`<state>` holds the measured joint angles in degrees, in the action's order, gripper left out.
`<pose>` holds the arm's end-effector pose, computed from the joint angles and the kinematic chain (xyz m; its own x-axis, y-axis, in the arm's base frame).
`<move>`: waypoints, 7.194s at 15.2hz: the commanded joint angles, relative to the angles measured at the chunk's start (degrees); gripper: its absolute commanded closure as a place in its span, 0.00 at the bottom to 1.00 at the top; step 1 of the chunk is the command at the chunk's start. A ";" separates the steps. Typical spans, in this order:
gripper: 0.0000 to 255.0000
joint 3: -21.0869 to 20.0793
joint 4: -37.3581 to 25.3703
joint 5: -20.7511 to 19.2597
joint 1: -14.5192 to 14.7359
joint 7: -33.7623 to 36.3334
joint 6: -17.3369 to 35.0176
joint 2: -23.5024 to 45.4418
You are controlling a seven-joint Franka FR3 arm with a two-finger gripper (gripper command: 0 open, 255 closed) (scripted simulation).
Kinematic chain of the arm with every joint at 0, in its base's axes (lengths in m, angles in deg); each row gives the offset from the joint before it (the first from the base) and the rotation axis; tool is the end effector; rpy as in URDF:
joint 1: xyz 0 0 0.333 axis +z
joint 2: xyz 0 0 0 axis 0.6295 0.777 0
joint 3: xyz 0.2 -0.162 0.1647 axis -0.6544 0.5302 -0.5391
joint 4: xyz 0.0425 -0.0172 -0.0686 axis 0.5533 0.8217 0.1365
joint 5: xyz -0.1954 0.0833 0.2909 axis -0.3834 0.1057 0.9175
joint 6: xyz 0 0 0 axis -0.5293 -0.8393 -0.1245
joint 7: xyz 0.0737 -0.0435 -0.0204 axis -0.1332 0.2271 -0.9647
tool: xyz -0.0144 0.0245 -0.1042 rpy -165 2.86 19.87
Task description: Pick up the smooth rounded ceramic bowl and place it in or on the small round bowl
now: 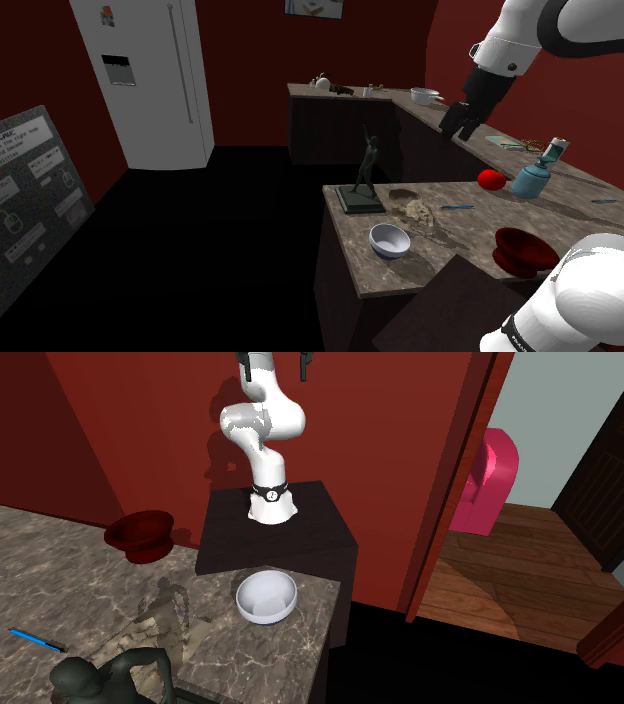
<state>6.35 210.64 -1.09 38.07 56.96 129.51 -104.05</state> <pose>0.2795 0.0177 0.6230 0.9846 -0.0821 0.1544 -0.0844 -0.9964 0.0085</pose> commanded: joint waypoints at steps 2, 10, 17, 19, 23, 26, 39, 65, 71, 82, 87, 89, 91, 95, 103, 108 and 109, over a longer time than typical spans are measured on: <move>0.00 -0.15 2.02 0.01 0.00 0.15 1.87 -0.14; 0.00 -1.54 16.02 0.09 -0.08 1.46 17.75 1.85; 0.00 -3.04 24.74 -0.18 -0.50 3.00 33.66 9.15; 0.00 -3.56 26.50 -0.42 -0.78 3.58 38.61 12.38; 0.00 -4.79 28.88 -1.48 -1.77 5.13 48.93 20.41; 0.00 -6.04 29.58 -3.25 -3.17 6.98 56.81 27.68; 0.00 -7.07 25.90 -27.86 -9.88 26.09 76.02 51.65; 1.00 -9.71 27.22 -12.78 -9.25 14.37 69.29 42.93; 1.00 -8.94 26.96 -7.23 -7.31 10.02 63.44 37.08; 1.00 -7.41 24.74 -3.00 -5.15 6.36 52.42 28.13; 1.00 -6.88 23.10 -2.14 -4.63 5.46 47.54 24.85; 1.00 -6.70 22.34 -1.89 -4.48 5.17 45.63 23.68; 1.00 -5.61 23.68 -1.78 -4.71 3.70 44.90 21.56; 1.00 -1.18 29.12 -2.48 -6.37 -1.88 43.06 14.06; 1.00 8.59 36.62 -7.58 -13.36 -13.85 37.17 0.17; 1.00 15.38 38.52 -12.28 -19.87 -22.41 33.16 -6.04; 1.00 16.80 38.62 -13.28 -21.25 -24.20 32.45 -6.90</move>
<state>21.63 248.77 -13.22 18.40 34.83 162.99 -109.38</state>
